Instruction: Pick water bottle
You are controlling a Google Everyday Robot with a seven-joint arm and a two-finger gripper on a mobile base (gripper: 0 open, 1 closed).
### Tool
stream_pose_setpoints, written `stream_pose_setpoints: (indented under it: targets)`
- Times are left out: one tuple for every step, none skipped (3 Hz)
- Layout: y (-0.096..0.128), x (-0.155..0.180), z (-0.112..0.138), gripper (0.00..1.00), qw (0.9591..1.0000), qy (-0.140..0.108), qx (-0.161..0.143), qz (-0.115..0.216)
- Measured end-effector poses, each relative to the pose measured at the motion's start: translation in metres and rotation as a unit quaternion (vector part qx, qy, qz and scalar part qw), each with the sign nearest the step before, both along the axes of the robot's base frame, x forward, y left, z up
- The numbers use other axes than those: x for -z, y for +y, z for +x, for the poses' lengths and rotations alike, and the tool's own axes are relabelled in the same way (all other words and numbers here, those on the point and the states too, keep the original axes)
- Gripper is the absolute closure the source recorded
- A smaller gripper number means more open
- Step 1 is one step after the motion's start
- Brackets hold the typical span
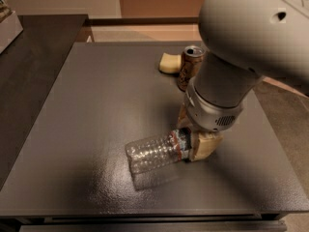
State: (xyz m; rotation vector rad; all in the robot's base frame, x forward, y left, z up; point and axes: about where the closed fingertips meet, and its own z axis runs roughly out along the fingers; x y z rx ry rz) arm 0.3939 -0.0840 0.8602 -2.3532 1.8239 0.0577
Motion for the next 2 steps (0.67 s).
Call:
stream_pose_setpoints:
  targets:
    - [-0.008, -0.030, 0.003, 1.00, 0.9997, -0.011, 0.020, 0.005]
    - [-0.015, -0.072, 0.008, 1.00, 0.9988, -0.038, 0.028, 0.010]
